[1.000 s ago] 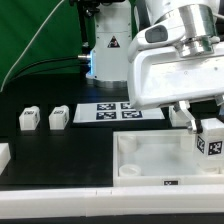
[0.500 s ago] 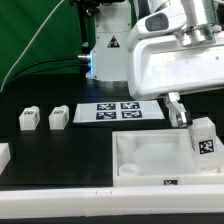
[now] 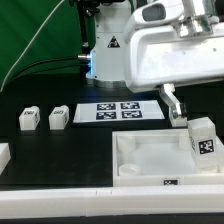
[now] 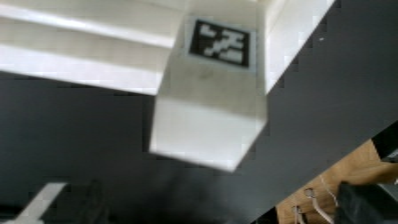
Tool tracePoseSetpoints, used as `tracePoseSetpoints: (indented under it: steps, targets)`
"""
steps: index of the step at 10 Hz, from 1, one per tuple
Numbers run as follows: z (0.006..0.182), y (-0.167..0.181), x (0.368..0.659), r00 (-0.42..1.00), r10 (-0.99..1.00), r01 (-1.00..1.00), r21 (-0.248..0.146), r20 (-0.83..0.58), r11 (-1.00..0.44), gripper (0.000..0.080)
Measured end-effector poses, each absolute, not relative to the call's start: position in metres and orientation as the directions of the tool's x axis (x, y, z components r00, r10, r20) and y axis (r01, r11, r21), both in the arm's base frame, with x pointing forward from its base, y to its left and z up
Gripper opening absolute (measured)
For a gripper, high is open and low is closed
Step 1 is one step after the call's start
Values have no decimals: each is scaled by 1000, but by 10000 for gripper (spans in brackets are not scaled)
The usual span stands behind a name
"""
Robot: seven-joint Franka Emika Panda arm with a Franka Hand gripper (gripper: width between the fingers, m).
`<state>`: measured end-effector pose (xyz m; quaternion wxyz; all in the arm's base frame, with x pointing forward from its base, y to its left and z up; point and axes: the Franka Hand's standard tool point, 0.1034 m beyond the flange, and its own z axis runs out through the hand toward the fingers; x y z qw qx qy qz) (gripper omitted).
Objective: Assemble one leg
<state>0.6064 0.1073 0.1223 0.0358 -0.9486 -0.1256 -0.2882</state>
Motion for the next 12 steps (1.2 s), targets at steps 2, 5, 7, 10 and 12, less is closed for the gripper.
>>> tracePoseSetpoints:
  steps: [2, 5, 7, 10, 12]
  targets:
    - [137, 103, 609, 805, 217, 257, 6, 552, -966, 649]
    - [132, 107, 607, 830, 226, 266, -6, 510, -964, 649]
    - [132, 108, 607, 834, 227, 268, -9, 503, -963, 649]
    - [128, 108, 609, 955, 194, 220, -96, 224, -971, 649]
    - [124, 104, 607, 978, 201, 207, -131, 52, -970, 649]
